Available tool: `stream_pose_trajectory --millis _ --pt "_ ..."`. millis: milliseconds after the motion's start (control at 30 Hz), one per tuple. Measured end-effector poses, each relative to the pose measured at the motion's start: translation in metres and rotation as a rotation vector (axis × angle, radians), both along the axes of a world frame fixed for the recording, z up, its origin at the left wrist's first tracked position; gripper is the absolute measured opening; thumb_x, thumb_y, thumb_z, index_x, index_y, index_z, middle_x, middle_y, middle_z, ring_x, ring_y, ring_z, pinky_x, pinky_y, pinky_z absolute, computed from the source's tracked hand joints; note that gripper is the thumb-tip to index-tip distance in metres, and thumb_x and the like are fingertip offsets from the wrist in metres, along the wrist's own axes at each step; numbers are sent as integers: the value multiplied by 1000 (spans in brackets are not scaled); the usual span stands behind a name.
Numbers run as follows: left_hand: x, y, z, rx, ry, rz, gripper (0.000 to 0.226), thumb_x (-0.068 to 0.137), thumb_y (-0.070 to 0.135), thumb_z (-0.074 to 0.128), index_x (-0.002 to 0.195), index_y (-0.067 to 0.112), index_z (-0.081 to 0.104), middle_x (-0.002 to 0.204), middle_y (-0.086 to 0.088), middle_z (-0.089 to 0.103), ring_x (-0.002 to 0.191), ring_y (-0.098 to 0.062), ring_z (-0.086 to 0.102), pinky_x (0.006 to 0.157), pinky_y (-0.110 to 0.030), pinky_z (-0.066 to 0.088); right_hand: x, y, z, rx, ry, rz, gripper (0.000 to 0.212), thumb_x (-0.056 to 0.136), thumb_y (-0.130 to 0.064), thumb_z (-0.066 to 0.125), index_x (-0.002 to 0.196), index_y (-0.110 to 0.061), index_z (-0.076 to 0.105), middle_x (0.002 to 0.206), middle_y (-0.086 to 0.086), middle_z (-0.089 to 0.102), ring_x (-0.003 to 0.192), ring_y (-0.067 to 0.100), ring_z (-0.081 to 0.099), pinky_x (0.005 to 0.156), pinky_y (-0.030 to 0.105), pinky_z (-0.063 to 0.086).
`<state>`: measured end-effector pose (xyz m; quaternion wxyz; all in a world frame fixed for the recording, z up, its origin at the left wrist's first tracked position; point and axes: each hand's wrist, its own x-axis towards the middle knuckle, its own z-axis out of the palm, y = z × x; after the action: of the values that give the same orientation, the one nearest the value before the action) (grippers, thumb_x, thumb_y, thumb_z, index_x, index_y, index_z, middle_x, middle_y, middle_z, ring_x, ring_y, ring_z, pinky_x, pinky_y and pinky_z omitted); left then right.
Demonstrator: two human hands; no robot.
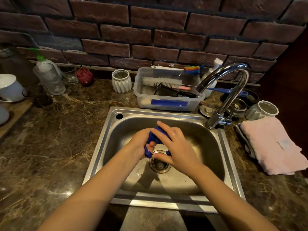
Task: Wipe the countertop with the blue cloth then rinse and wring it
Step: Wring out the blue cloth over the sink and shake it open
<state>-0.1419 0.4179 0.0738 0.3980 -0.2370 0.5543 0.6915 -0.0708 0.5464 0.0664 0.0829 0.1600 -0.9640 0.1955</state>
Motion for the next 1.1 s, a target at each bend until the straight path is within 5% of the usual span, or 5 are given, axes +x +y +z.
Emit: stream_pose_trajectory --millis 267,400,533,800,1100 --pt "24 11 6 59 164 1 33 98 27 30 74 12 48 40 2 39 30 -5 30 32 -15 20 -38 -5 18 -31 -7 -117 43 94 -47 35 116 -22 62 103 0 66 96 16 58 82 26 44" --pt "27 21 -1 -243 428 105 47 99 44 27 79 13 55 59 -2 51 52 -11 47 48 -23 36 -42 -13 17 22 -10 -252 47 100 -38 26 85 -14 64 74 1 64 69 14 60 69 30 49" --pt "25 22 -13 -530 646 141 47 98 46 28 72 19 58 80 -7 66 81 -21 62 78 -39 50 -43 -16 10 68 -138 -329 42 101 -33 22 88 -15 57 70 0 58 60 9 50 60 18 37" --pt "24 27 -25 -614 766 204 44 97 42 36 74 15 63 75 -4 64 78 -19 63 73 -35 51 -45 -26 -4 -378 -351 -604 41 101 -34 26 80 -14 55 73 3 60 72 12 58 70 23 45" --pt "24 29 -28 -529 765 228 42 97 37 40 60 20 54 58 2 55 64 -15 58 61 -27 45 -46 -32 -15 -736 -364 -813 44 99 -29 33 59 -17 47 56 1 49 54 10 49 52 21 35"
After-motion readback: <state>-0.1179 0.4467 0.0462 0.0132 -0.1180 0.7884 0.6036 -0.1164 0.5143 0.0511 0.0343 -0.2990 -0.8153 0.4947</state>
